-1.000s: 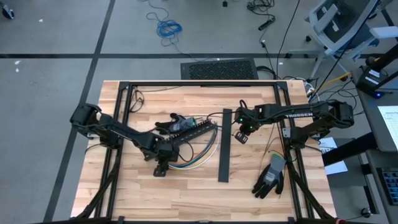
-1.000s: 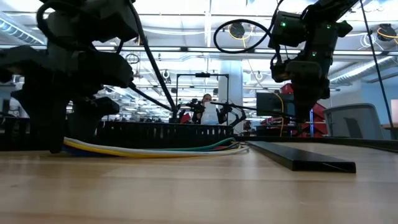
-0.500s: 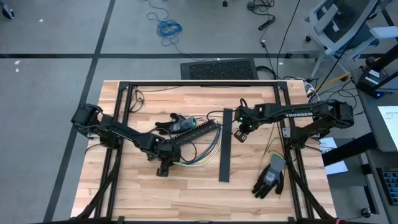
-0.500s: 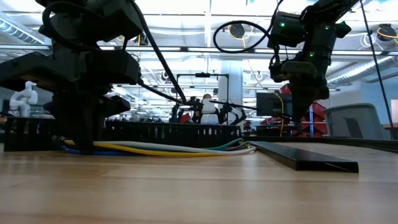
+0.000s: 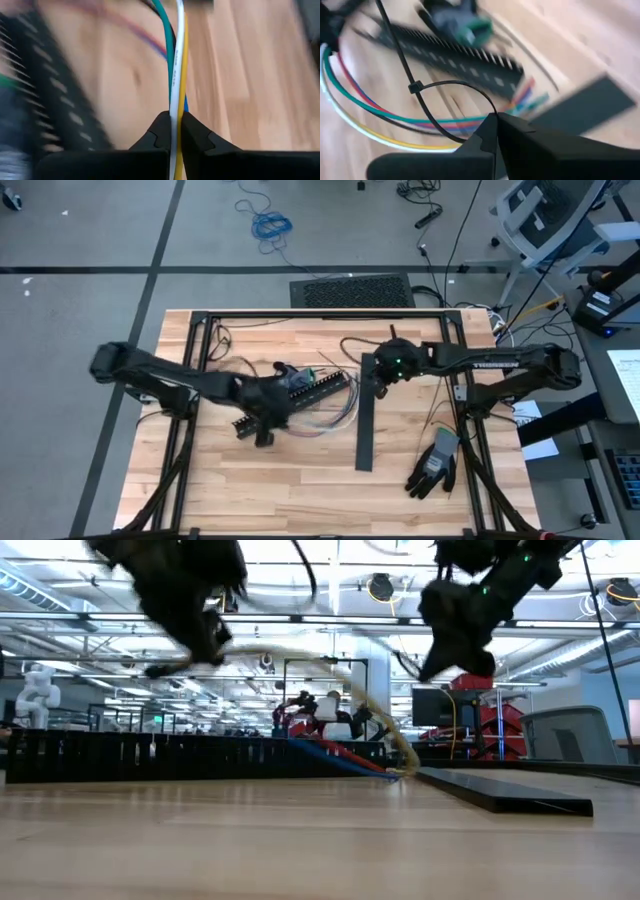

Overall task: Ziptie cables
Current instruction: Wrap the cable wires with black zip tie

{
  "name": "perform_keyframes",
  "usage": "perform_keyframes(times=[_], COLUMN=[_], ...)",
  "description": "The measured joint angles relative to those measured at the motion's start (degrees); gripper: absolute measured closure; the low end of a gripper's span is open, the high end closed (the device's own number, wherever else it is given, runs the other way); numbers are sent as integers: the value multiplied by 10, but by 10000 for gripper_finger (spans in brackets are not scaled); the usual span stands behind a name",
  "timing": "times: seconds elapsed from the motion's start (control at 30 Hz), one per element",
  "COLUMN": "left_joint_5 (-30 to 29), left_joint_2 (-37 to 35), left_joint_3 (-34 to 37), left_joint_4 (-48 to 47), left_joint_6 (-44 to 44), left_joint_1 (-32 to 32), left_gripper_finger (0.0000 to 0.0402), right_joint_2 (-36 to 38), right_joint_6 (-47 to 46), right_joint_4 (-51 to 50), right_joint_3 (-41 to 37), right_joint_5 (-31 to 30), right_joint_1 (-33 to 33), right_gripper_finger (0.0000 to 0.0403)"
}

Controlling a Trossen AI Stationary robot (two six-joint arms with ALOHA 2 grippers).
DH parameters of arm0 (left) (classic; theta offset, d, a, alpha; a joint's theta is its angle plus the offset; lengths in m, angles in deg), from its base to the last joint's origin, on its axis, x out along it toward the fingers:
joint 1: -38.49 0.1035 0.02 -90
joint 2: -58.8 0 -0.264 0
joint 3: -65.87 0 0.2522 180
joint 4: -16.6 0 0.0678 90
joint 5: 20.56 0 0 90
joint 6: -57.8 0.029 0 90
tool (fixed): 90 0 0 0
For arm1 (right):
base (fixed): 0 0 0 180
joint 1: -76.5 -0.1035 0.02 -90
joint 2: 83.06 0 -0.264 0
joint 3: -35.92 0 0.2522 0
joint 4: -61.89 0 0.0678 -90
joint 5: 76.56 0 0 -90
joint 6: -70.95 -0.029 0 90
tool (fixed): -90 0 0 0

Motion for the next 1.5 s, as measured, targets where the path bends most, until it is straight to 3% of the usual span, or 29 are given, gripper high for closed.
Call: perform_keyframes(times=[0.13,0.33,0.5,0.6,0.8,0.87,0.97,1.17,1.33,1.5], left_joint_5=[-25,-149,-240,-293,-471,-521,-553,-577,-547,-533], left_joint_2=[-93,-199,-241,-239,-138,-86,-5,128,174,182], left_joint_3=[-1,4,59,115,201,201,178,76,-2,-25], left_joint_4=[10,86,241,398,758,832,905,974,975,974], left_joint_6=[-12,-54,-128,-198,-372,-431,-516,-659,-675,-676], left_joint_1=[41,97,128,133,134,134,134,134,134,138], left_gripper_finger=[384,384,384,384,384,384,384,384,384,384], right_joint_2=[48,125,180,197,185,165,123,6,-66,-84], right_joint_6=[12,35,58,62,94,110,146,183,193,213], right_joint_4=[35,48,73,88,150,195,275,444,537,606], right_joint_3=[0,0,0,0,0,0,0,0,0,0], right_joint_5=[-5,-8,-34,-34,-36,-53,-114,-283,-363,-427], right_joint_1=[0,0,0,-3,-26,-36,-53,-83,-99,-115], right_gripper_finger=[403,403,403,403,403,403,403,403,403,403])
